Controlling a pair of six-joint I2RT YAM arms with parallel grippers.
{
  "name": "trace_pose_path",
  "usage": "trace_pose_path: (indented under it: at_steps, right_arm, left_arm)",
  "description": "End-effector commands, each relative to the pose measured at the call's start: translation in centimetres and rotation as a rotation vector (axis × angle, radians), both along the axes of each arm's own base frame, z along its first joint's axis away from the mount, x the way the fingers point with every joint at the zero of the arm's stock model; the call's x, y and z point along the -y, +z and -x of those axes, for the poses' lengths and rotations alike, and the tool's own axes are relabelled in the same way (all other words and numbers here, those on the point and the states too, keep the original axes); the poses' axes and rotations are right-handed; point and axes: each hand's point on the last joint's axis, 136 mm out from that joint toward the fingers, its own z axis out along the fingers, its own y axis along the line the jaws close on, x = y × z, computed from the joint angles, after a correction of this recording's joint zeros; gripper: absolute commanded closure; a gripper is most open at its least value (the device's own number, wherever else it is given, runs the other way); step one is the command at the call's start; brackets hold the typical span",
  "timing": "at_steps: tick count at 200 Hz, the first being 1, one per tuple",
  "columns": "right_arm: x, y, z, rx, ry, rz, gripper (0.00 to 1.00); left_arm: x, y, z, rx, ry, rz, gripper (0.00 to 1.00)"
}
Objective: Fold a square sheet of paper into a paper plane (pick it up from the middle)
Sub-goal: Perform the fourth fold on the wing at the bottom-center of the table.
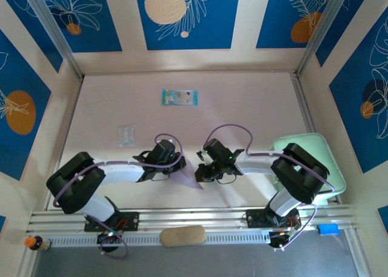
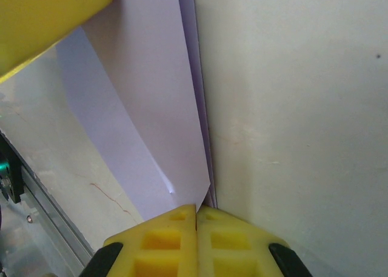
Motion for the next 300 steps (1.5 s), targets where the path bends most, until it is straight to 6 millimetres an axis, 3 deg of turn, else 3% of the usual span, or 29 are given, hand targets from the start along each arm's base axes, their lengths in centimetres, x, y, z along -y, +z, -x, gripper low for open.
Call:
trace_pose_path:
  at_steps: [1, 91, 173, 233, 269, 300]
  right_arm:
    - [0.4, -0.3, 0.6, -0.031, 0.012, 0.014, 0.96]
    - [0.2, 0.5, 0.5, -0.029, 0.011, -0.007, 0.91]
    - [0.2, 0.8, 0.9, -0.043, 0.012, -0.032, 0.94]
    - [0.6, 2.3, 2.6, -0.091, 0.049, -0.125, 0.91]
    - [1.1, 2.2, 3.4, -0.129, 0.048, -0.149, 0.94]
    - [1.9, 0.8, 4.2, -0.182, 0.025, -0.106, 0.95]
  left_arm:
    - [-1.6, -1.6, 0.4, -0.028, 0.024, -0.068, 0.91]
    - [-2.6, -2.5, 0.8, -0.047, 0.045, -0.094, 0.92]
    - [-3.2, -2.9, 0.9, -0.052, 0.059, -0.109, 0.93]
    - [-3.5, -3.2, 1.1, -0.056, 0.062, -0.102, 0.92]
    - [-3.5, -3.2, 1.0, -0.056, 0.063, -0.101, 0.93]
    - [-3.6, -3.4, 1.1, -0.059, 0.066, -0.101, 0.93]
